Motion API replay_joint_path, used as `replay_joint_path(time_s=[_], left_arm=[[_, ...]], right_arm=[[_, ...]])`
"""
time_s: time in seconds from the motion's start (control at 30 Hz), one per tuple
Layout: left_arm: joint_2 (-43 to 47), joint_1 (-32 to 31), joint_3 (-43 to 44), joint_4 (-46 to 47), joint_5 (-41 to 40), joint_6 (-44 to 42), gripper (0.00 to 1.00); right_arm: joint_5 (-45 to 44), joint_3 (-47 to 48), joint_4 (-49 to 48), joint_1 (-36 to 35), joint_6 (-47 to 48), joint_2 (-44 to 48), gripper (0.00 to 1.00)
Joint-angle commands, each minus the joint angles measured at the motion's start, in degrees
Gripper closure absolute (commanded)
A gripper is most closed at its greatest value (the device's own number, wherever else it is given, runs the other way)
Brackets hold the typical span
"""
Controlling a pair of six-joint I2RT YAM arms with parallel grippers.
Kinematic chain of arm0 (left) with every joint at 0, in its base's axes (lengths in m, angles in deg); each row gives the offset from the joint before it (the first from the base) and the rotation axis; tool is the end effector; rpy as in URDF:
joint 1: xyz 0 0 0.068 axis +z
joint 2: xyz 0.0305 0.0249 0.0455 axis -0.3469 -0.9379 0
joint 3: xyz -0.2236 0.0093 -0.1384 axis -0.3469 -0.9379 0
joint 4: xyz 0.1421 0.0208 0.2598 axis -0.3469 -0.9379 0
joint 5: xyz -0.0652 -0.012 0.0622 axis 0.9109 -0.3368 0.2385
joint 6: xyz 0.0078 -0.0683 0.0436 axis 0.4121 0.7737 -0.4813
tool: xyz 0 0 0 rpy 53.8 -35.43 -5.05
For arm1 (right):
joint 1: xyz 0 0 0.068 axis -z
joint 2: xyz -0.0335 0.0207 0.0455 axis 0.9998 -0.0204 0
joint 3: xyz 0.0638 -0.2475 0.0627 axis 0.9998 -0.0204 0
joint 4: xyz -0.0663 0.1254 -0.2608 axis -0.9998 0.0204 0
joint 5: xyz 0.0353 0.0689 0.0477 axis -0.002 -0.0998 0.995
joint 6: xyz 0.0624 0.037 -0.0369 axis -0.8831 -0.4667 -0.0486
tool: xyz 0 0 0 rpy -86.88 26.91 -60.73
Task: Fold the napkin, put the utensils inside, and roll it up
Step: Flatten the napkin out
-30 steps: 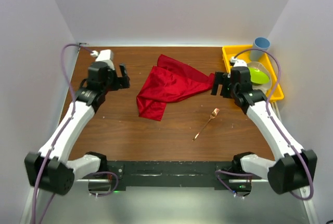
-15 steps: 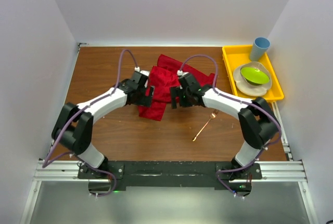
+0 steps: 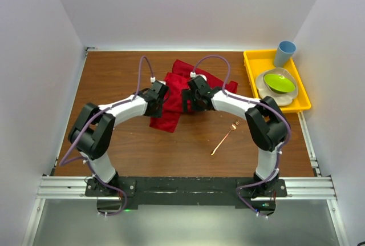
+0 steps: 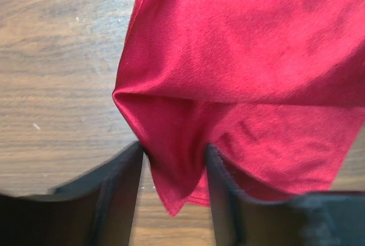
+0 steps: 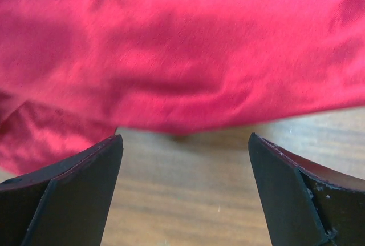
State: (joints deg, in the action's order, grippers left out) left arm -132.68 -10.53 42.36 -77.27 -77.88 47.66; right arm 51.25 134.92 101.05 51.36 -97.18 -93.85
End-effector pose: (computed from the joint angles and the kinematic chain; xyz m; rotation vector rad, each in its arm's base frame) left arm 0.3407 -0.1785 0.1096 0.1058 2.5974 0.0906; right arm 0.3626 0.2631 0.1232 -0.1154 2.5165 0.2691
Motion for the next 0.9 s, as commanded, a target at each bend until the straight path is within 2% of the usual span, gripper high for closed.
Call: replay_joint_path(time_s=[0.0,0.03,0.07,0.1,0.13,0.17,0.2,0.3,0.33,0.37,0.4,0.43,0.47,0.5,0.53,0.6,0.63,0.73,0.87], left_arm=[[3.67,0.24,-1.79,2.67,0.44,2.47,0.77],[5.59,0.24,-2.66,2.32,0.97,3.00,0.82],[6.92,0.16,-3.46,2.05,1.67,4.40,0.99],[8.59,0.24,-4.60,1.88,4.29,5.37,1.00],[12.60,0.07,-7.74,2.66,6.31,7.47,1.00],[14.91,-0.02,-9.86,3.36,8.77,8.53,1.00],[19.63,-0.28,-14.93,4.50,14.36,9.85,1.00],[28.69,-3.52,-25.39,9.07,22.56,16.35,1.00],[30.64,-6.84,-27.35,10.21,22.94,20.19,1.00],[32.49,-8.62,-28.94,11.09,23.90,21.45,0.96],[35.21,-9.94,-30.08,11.28,25.13,22.42,0.83],[36.28,-11.26,-29.66,8.67,25.06,23.21,0.50],[37.51,-11.27,-28.79,6.64,24.45,22.79,0.32],[40.04,-11.27,-25.64,4.36,21.31,22.26,0.20],[41.11,-11.01,-23.70,0.07,18.84,20.17,0.07],[41.30,-8.82,-17.48,-2.94,13.75,17.35,0.02],[40.51,-4.11,-15.53,-4.61,13.72,14.20,0.02],[34.90,6.09,-10.51,-2.71,19.32,8.92,0.05],[21.22,11.31,-4.45,0.99,21.27,5.03,0.07]], right_arm=[[-3.31,5.49,0.39,0.38,1.51,-4.00,0.16],[-3.49,7.06,0.57,0.38,2.31,-4.62,0.36],[-4.27,7.60,0.92,0.30,3.71,-4.71,0.50],[-5.50,7.95,1.27,0.21,4.07,-4.80,0.62],[-5.86,7.87,1.80,0.21,4.60,-4.02,0.87],[-6.21,7.78,2.32,0.21,5.65,-3.49,0.96],[-6.65,7.17,2.85,0.21,5.83,-2.61,1.00],[-6.39,4.97,2.33,0.30,7.67,1.08,1.00],[-4.56,5.14,2.33,0.30,8.64,1.87,1.00],[-3.50,5.40,2.24,0.38,10.47,1.70,1.00],[-2.71,7.32,2.94,0.38,11.19,1.35,1.00],[-3.13,8.73,7.21,0.47,11.54,0.31,0.84],[-4.01,9.88,9.43,0.38,11.20,0.30,0.60],[-4.97,10.50,11.01,0.47,10.50,0.73,0.21],[-5.51,9.98,13.29,0.38,9.71,1.52,0.08],[-6.13,7.36,14.54,0.21,7.25,5.64,0.03],[-6.30,5.77,15.33,-0.23,6.37,7.31,0.03],[-5.69,-0.99,15.42,-2.51,2.86,14.87,0.03],[-1.03,-8.81,13.23,-9.44,-4.00,20.41,0.07]])
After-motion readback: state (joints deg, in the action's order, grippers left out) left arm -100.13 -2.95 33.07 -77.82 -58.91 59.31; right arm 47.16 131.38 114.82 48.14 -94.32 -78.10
